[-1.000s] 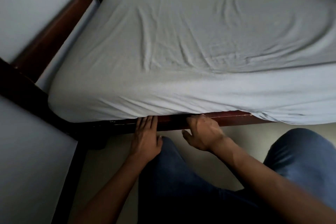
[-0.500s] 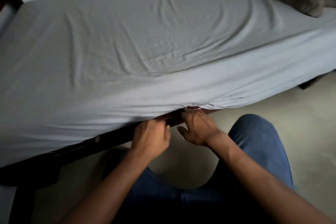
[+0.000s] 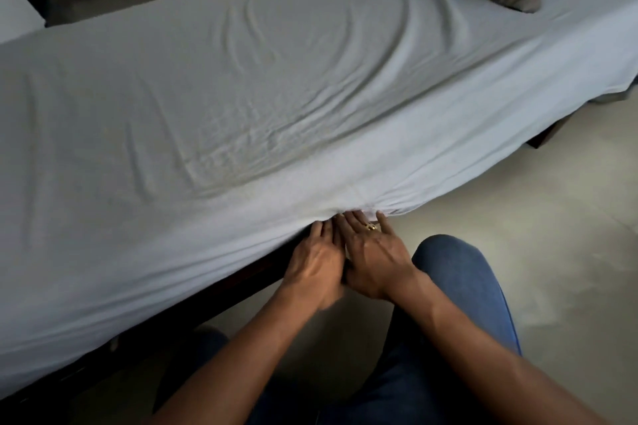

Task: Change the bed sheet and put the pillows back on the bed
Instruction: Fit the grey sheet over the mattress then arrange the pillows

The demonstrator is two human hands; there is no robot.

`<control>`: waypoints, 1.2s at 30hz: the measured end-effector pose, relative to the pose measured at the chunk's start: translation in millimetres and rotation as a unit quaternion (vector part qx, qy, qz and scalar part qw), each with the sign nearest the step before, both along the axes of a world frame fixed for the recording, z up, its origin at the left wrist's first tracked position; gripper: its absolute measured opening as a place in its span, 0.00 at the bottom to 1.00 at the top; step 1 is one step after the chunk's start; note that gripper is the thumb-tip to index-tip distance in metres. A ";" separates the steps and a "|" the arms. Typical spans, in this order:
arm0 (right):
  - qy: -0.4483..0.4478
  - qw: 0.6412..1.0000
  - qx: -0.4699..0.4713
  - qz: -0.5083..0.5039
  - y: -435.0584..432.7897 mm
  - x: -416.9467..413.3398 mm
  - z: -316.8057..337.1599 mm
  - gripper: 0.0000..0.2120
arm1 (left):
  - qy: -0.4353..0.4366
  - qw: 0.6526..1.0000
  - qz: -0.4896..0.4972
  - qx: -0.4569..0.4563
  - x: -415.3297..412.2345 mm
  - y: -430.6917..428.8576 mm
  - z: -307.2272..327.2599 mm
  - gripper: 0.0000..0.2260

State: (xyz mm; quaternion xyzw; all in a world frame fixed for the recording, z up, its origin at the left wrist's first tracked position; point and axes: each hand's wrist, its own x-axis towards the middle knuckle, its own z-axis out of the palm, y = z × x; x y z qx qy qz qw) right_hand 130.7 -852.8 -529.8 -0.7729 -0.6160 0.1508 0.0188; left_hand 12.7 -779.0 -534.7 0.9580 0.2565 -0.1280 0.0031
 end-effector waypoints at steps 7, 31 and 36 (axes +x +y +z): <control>-0.007 1.000 0.025 0.000 37.5 47.4 -9.3 0.25 | -0.076 0.996 0.003 -0.037 25.8 -2.1 24.5 0.33; 0.012 0.997 0.020 -0.078 -19.1 103.5 -8.8 0.42 | -0.067 0.992 0.013 -0.103 102.1 -10.4 7.9 0.40; -0.004 0.995 0.053 -0.084 16.6 139.6 -8.8 0.26 | -0.082 0.994 -0.014 -0.078 108.1 -24.3 16.9 0.34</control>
